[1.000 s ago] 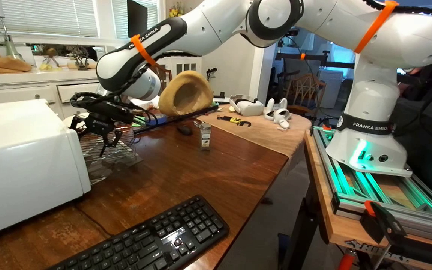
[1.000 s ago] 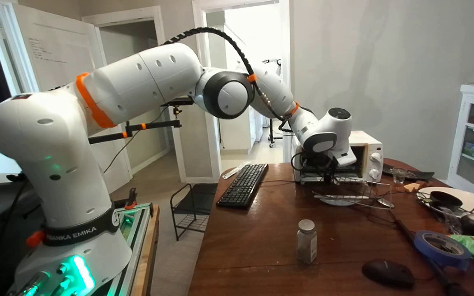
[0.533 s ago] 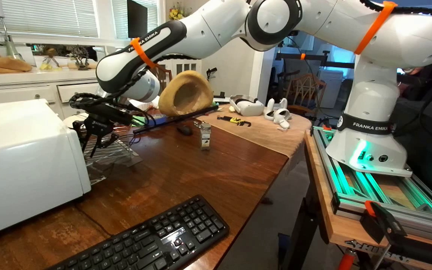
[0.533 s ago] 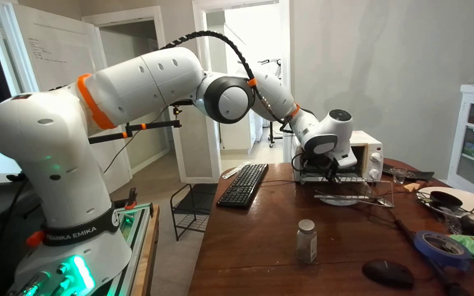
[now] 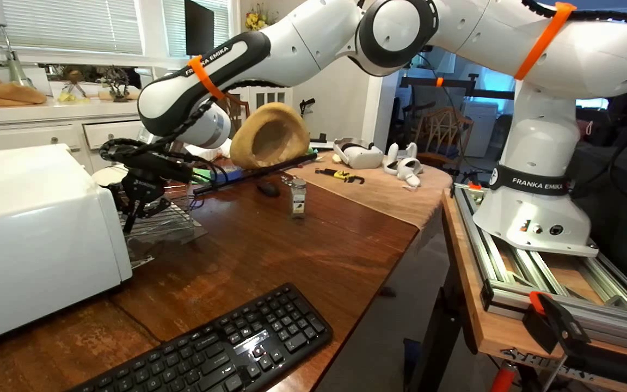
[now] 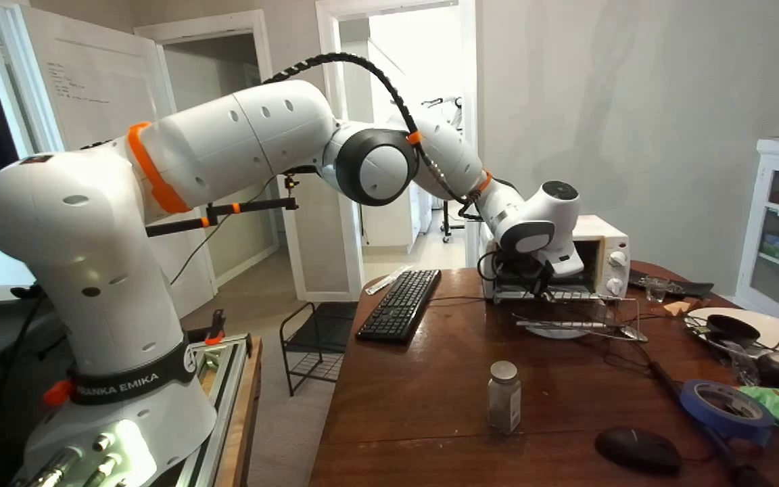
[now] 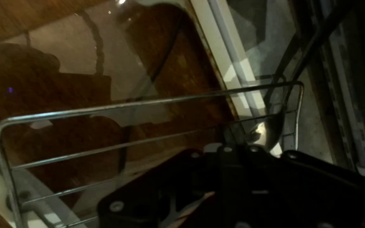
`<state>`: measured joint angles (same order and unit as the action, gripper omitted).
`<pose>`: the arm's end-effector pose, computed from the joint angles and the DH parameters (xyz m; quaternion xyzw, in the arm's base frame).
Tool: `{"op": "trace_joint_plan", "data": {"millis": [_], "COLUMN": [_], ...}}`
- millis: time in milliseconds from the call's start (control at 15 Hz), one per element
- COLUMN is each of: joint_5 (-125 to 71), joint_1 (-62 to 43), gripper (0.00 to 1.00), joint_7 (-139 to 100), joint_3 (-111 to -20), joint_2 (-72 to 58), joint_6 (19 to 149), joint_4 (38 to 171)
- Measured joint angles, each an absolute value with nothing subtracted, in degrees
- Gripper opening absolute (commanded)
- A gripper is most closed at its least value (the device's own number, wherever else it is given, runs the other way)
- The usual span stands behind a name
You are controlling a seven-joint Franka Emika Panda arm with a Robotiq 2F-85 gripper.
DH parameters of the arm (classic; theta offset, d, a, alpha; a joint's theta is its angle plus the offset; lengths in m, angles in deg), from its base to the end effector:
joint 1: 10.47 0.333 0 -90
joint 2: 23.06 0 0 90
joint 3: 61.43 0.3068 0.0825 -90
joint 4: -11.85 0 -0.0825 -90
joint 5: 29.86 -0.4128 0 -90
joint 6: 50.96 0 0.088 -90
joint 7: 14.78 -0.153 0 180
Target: Take the masking tape and the roasting rack out of the oven
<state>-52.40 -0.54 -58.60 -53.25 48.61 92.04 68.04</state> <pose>0.7907 0.2243 0.0459 -0.8850 0.4012 -0.0109 0.2359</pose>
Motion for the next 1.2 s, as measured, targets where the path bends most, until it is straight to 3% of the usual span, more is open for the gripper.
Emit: {"op": "trace_joint_plan", "data": {"millis": [667,1200], "joint_5": [-45.09,-38.21], "joint_1": [-0.89,0.34], "gripper": [0.0,0.0], "joint_7": [-60.86,-64.4], "joint_3": [-59.46,-64.34], "joint_2": [43.62,42.71], "joint_6": [61.48,57.07], "joint_4": [69.57,69.44]}}
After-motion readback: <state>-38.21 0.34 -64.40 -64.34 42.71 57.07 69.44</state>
